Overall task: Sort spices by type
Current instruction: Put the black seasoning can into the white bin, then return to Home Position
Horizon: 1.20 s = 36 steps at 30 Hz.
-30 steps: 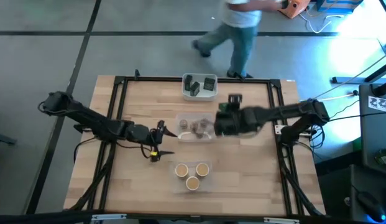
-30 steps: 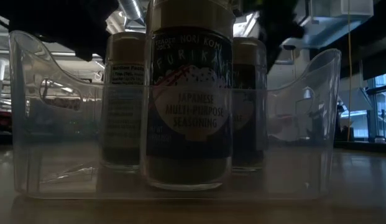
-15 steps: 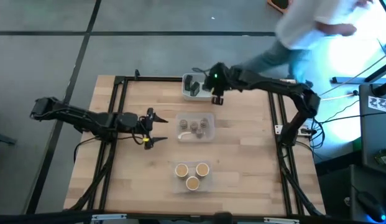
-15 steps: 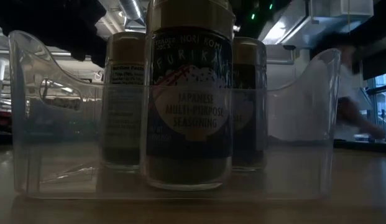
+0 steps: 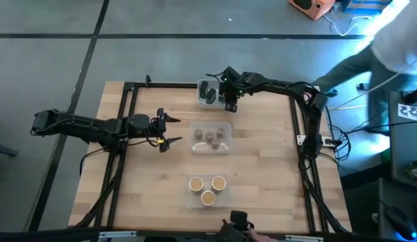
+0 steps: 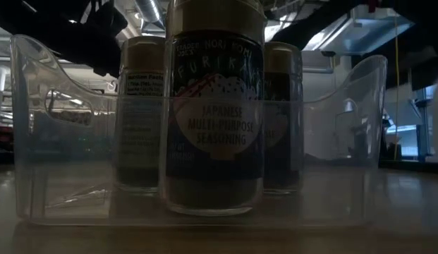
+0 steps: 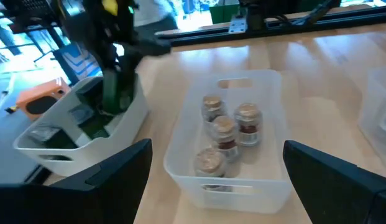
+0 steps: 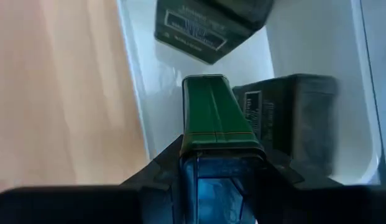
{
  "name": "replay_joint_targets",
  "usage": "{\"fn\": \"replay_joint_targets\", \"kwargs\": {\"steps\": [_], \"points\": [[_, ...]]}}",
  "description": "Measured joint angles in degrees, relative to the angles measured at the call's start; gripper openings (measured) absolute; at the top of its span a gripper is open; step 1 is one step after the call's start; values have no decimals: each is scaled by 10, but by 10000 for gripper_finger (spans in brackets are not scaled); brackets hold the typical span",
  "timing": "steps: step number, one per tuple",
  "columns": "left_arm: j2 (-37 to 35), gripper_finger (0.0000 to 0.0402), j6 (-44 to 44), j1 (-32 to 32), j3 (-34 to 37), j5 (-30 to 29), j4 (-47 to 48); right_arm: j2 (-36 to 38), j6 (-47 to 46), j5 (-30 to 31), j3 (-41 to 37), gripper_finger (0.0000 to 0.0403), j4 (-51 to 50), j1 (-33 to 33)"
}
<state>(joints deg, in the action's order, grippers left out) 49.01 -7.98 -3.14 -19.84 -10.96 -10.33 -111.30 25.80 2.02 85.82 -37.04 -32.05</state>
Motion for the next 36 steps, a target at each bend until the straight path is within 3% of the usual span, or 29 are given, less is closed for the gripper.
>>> {"fn": "replay_joint_targets", "kwargs": {"steps": [10,17,22,28,36], "points": [[1,345,-13,-4,-1,0,-23,-20,0,10,0,140,3,-6],[1,345,-2,-4,-1,0,-22,-21,-1,29,0,219,7,-6],[1,345,1,-4,-1,0,-22,-16,-1,29,34,258,-49,0],[1,345,-3,-4,-1,-15,-27,12,-35,20,92,268,-145,27],[1,345,-7,-4,-1,-47,-24,98,-75,9,83,268,-184,64]]}}
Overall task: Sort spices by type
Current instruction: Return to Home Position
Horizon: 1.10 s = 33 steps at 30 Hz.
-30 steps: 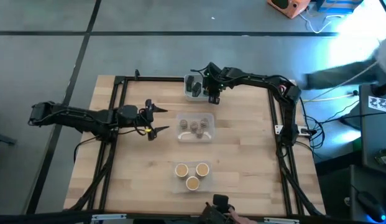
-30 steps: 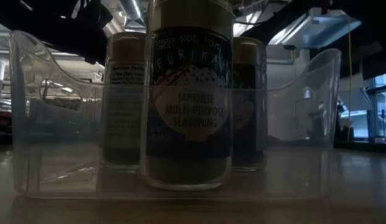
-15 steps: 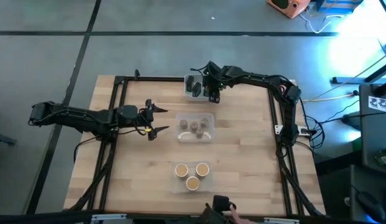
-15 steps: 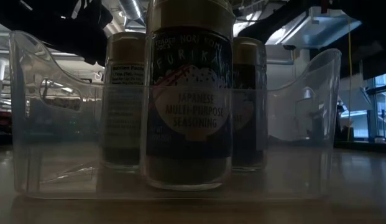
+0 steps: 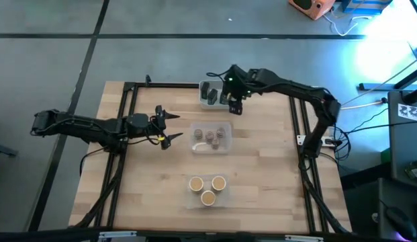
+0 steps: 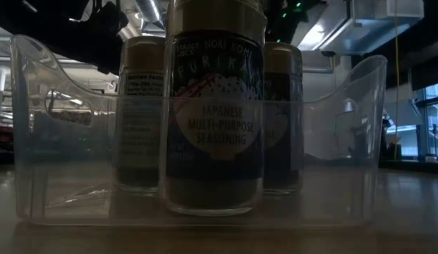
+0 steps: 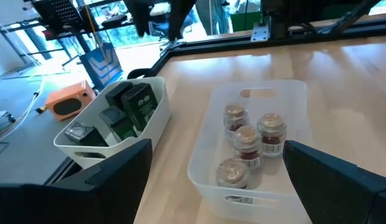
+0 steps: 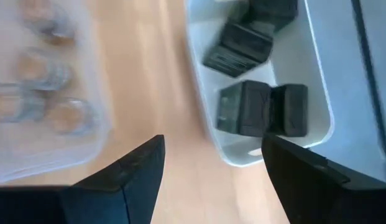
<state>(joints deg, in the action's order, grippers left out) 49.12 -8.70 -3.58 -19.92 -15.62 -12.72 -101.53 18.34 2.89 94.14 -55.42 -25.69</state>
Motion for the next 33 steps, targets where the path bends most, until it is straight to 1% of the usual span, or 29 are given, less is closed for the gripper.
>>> {"fn": "replay_joint_targets", "kwargs": {"steps": [2,4,6,10,12,17,21,24,27,30,33], "points": [[0,345,3,0,0,0,-1,28,-1,-23,-19,268,11,3],[0,345,3,0,0,0,0,63,-2,-46,-56,268,41,1],[0,345,4,-4,0,0,1,100,-3,-56,-106,268,83,1],[0,345,7,-12,0,-1,3,185,-8,-55,-235,269,192,1],[0,345,8,-14,0,-1,3,228,-33,-55,-304,269,244,2],[0,345,28,-14,0,0,1,352,-116,-70,-464,269,336,12],[0,345,46,-13,0,0,1,460,-180,-43,-571,269,392,47],[0,345,51,-13,0,0,1,530,-213,-30,-632,269,440,76],[0,345,60,-13,0,0,1,586,-226,-16,-672,269,476,92],[0,345,70,-13,0,0,1,627,-224,5,-695,269,485,97],[0,334,83,-13,0,0,0,651,-216,-1,-718,269,512,95]]}}
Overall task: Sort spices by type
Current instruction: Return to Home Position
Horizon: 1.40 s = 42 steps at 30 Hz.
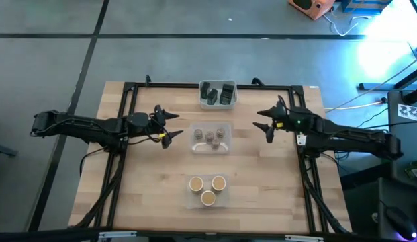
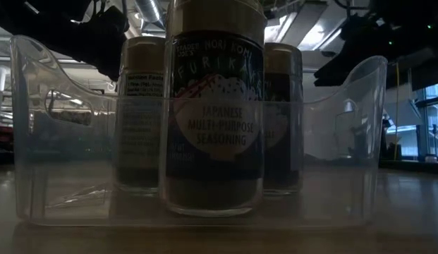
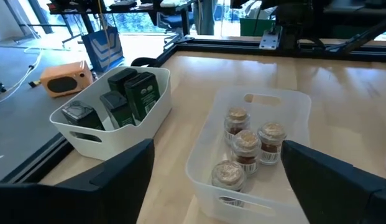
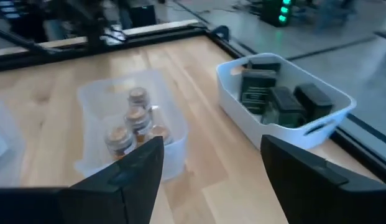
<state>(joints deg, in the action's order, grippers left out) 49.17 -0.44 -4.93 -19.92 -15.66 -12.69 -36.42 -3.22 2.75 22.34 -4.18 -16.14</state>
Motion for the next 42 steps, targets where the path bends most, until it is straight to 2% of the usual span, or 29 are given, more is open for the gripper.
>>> {"fn": "replay_joint_targets", "kwargs": {"steps": [3,9,17,22,31,33,37,42], "points": [[0,306,9,0,0,4,0,16,21,-34,-29,269,24,0],[0,231,9,-1,5,23,-7,21,30,-79,-95,269,137,0],[0,129,43,-16,90,58,-101,21,21,-84,-149,263,220,0],[0,87,68,-19,147,68,-172,21,10,-83,-171,204,228,0],[0,44,72,-19,175,68,-212,59,-10,-33,-176,19,144,0],[0,38,65,-19,175,70,-213,82,-11,-31,-176,8,120,0],[-5,25,46,-19,175,86,-211,132,-24,-3,-176,28,74,0],[-35,4,29,-19,179,102,-208,197,-25,2,-176,26,23,0]]}}
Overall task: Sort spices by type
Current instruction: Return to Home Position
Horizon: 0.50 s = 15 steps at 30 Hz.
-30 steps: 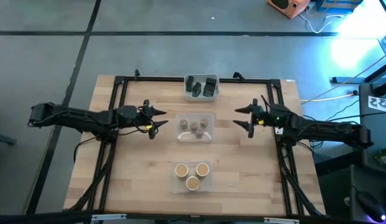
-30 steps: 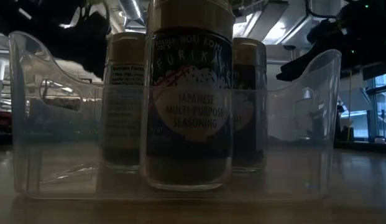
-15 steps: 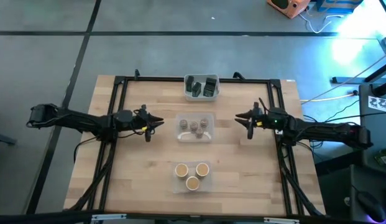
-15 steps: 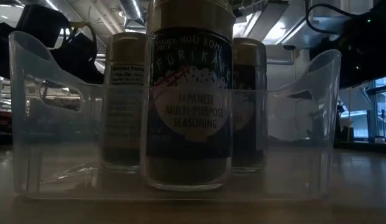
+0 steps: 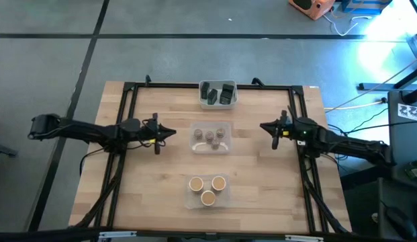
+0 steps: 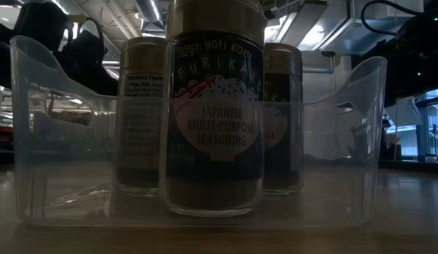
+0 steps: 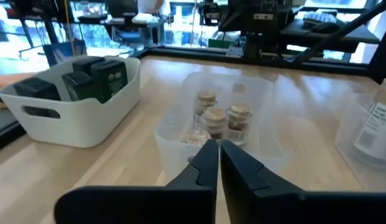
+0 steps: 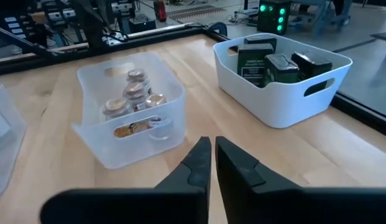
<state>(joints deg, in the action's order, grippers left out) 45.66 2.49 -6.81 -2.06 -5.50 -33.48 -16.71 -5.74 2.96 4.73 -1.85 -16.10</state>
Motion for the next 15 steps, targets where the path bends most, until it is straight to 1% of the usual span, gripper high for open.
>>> {"fn": "replay_joint_targets", "kwargs": {"steps": [3,9,15], "points": [[-33,2,1,-2,16,-1,10,34,-10,0,0,16,-35,0],[-124,1,29,-7,15,-2,116,92,-30,0,-15,5,-31,0],[-239,4,31,-8,15,-12,227,113,-29,-4,-16,13,-35,0]]}}
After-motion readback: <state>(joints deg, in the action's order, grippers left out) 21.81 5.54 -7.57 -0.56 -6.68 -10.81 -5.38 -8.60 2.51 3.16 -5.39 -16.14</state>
